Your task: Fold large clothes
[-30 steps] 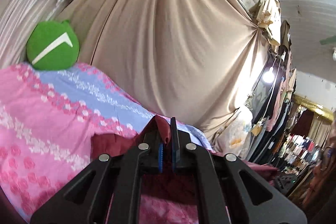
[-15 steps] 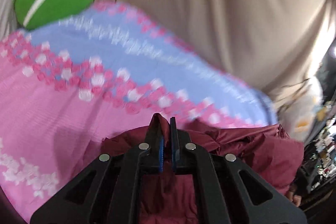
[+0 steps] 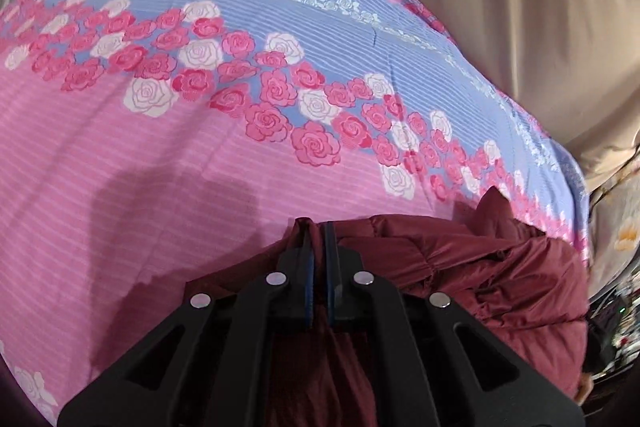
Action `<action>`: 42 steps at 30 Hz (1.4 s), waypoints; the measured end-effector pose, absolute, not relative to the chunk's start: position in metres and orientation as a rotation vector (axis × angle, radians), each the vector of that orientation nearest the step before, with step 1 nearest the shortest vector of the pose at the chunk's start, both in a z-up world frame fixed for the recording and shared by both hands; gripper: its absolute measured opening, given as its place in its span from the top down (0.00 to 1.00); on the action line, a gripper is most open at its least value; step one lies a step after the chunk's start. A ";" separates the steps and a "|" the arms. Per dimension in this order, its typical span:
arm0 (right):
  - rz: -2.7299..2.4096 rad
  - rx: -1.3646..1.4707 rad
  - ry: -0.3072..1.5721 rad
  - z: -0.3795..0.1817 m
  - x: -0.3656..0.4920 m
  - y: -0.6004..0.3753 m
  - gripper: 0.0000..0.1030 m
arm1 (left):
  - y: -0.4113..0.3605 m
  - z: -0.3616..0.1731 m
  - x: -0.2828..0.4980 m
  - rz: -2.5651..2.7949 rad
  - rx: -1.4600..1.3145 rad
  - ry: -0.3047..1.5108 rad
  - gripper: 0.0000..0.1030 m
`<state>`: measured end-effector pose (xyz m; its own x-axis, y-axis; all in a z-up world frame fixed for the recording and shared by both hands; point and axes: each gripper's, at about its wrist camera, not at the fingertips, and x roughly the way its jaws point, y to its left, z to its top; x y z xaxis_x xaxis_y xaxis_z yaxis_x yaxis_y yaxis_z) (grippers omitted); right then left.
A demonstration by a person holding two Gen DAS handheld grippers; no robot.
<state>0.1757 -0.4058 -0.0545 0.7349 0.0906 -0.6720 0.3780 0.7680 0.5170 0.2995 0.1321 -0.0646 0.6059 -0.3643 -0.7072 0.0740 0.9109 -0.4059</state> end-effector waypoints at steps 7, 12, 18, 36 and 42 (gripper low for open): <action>-0.102 0.811 0.710 -0.044 0.162 -0.423 0.84 | 0.134 -0.037 0.285 -0.165 -0.277 0.832 0.77; -0.116 0.643 0.513 0.036 0.109 -0.392 0.66 | 0.143 0.051 0.214 -0.243 -0.214 0.605 0.43; 0.264 0.437 0.573 0.070 0.111 -0.254 0.65 | 0.062 0.072 0.155 -0.552 -0.064 0.682 0.26; -0.197 0.493 0.794 -0.049 0.040 -0.369 1.00 | 0.088 -0.045 0.142 -0.483 -0.061 0.925 0.64; -0.257 0.505 0.730 -0.009 0.040 -0.377 0.89 | 0.089 -0.002 0.152 -0.405 -0.068 0.877 0.55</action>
<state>0.0396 -0.3768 -0.0087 0.7210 -0.0502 -0.6911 0.3938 0.8504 0.3490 0.1518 0.0886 -0.0023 0.5688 -0.3721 -0.7335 0.3170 0.9221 -0.2219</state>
